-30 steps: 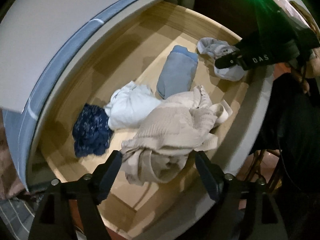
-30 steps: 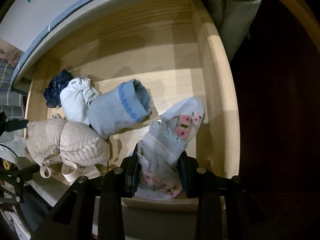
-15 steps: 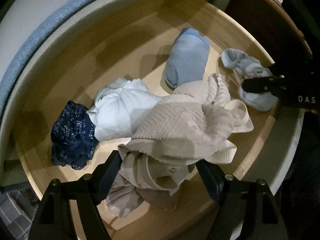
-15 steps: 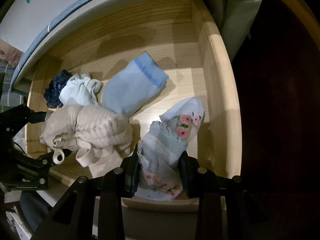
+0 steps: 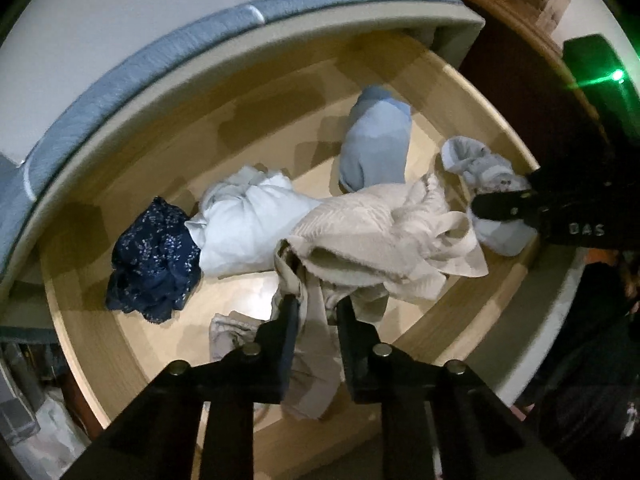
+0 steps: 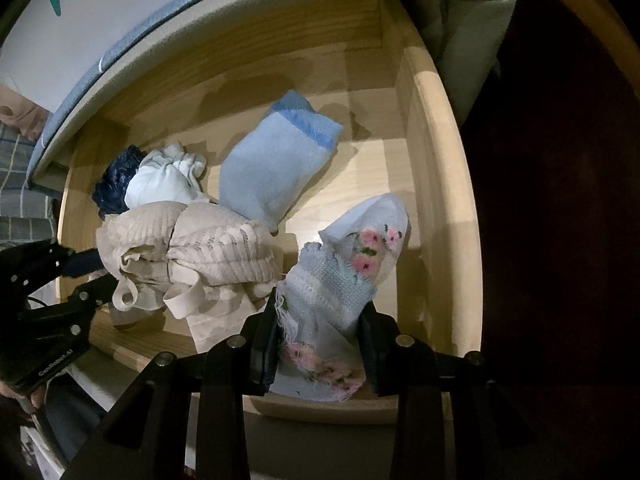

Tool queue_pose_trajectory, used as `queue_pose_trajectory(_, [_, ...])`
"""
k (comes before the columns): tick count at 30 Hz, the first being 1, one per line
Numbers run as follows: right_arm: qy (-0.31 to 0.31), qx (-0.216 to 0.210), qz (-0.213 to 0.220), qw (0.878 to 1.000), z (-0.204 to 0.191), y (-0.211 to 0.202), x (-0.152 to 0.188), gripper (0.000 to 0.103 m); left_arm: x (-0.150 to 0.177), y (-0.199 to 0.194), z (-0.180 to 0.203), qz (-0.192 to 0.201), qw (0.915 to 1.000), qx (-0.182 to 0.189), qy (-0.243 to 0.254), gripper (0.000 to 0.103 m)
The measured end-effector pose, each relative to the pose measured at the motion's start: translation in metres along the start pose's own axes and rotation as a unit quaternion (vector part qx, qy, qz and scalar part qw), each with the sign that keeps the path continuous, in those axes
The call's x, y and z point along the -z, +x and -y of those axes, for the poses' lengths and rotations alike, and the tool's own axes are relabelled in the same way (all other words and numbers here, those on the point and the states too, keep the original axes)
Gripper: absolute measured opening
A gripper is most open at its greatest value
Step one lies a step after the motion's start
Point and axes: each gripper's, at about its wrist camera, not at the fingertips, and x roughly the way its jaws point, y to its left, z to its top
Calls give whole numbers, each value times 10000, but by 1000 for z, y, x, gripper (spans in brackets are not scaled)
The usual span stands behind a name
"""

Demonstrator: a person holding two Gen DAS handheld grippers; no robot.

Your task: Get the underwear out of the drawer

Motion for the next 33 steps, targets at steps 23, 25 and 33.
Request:
queue_pose_trajectory(23, [89, -188, 23, 9998, 7, -5, 3, 32, 31, -54, -31, 636, 9930, -75, -988, 4])
queue_pose_trajectory(25, [91, -191, 26, 9998, 8, -5, 3, 32, 37, -52, -39, 619, 9919, -117, -1100, 4])
queue_pose_trajectory(33, [60, -190, 0, 9998, 8, -6, 2, 32, 66, -46, -55, 433, 9901, -184, -1323, 4])
